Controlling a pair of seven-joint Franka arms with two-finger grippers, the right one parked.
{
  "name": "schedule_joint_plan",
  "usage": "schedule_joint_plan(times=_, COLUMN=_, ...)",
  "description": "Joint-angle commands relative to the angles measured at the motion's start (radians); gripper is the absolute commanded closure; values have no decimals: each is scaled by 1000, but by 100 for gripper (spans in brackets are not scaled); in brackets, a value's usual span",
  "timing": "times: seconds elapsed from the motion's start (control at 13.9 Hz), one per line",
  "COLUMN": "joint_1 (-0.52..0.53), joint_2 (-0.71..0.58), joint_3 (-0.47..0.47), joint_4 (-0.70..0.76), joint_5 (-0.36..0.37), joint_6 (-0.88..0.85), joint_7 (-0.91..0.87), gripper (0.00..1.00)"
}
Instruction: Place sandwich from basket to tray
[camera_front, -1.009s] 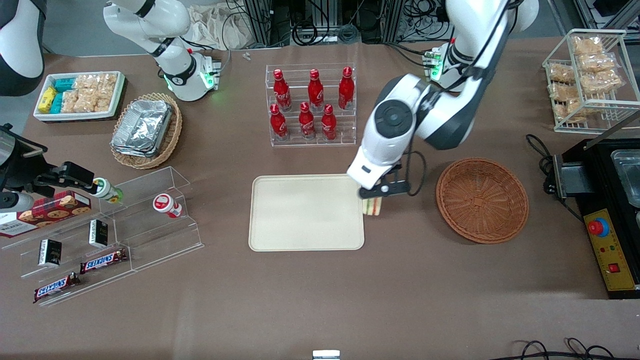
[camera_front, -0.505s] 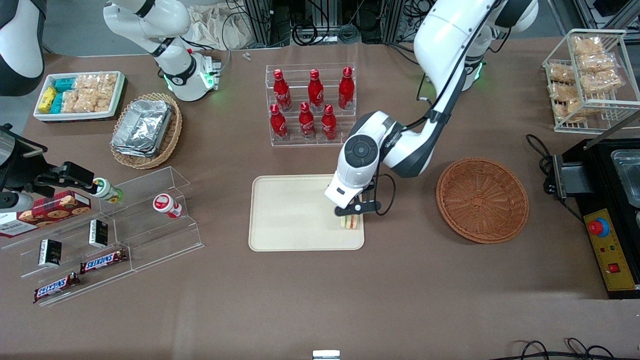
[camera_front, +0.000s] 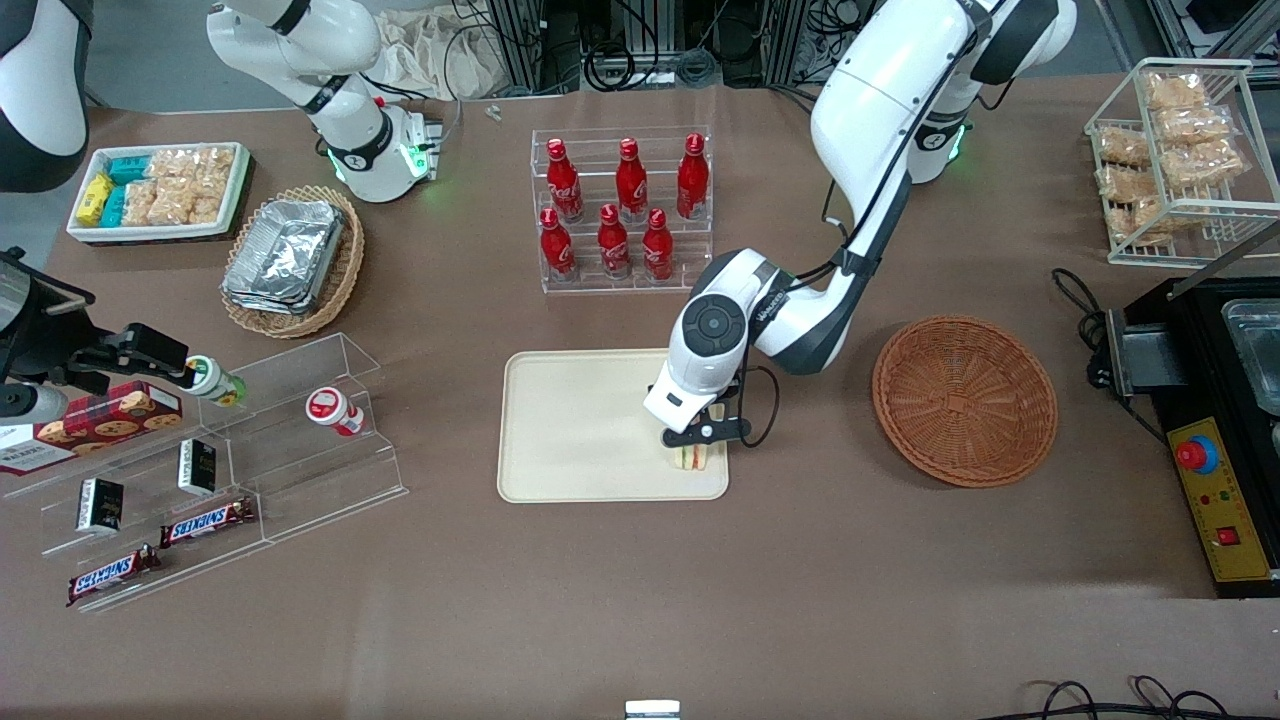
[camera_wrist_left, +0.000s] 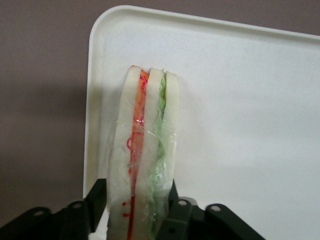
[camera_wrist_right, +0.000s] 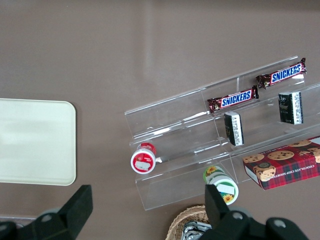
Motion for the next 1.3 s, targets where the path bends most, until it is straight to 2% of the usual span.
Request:
schedule_joint_plan(times=0.0, joint_1=-5, joint_2=-2, joint_3=7, joint_4=32, joint_5=4, joint_6=3, joint_7=-13, gripper=0)
schedule_joint_plan(times=0.22, joint_1=4, joint_2=-84, joint_3=17, joint_4=34, joint_5=7, joint_6=-26, joint_7=-15, gripper=0)
schedule_joint_plan(times=0.58, joint_1=117, joint_2=-310, joint_3=14, joint_4=14, joint_5=13, joint_6=-348, joint_7=19, gripper=0)
schedule_joint_plan(times=0.72, joint_1=134, joint_2=-427, joint_3=19, joint_4=-32, joint_5=8, joint_6=-427, joint_7=155, gripper=0)
schedule_joint_plan(times=0.79, joint_1=190, joint_2=-487, joint_3=16, joint_4=-76, joint_5=2, joint_6=-436, joint_7=195, gripper=0)
schedule_joint_plan(times=1.01, joint_1=258, joint_2=-688, joint_3=19, joint_4=-256, joint_5=1, joint_6=-439, joint_7=308, gripper=0)
schedule_joint_plan(times=1.08, joint_1=301, joint_2=-732, joint_3=19, joint_4=-294, joint_5=1, joint_6=-442, joint_7=355, gripper=0)
schedule_joint_plan(times=1.23, joint_1=385, joint_2=-759, joint_3=19, joint_4=-281, joint_5=1, joint_6=-497, joint_7=500, gripper=0)
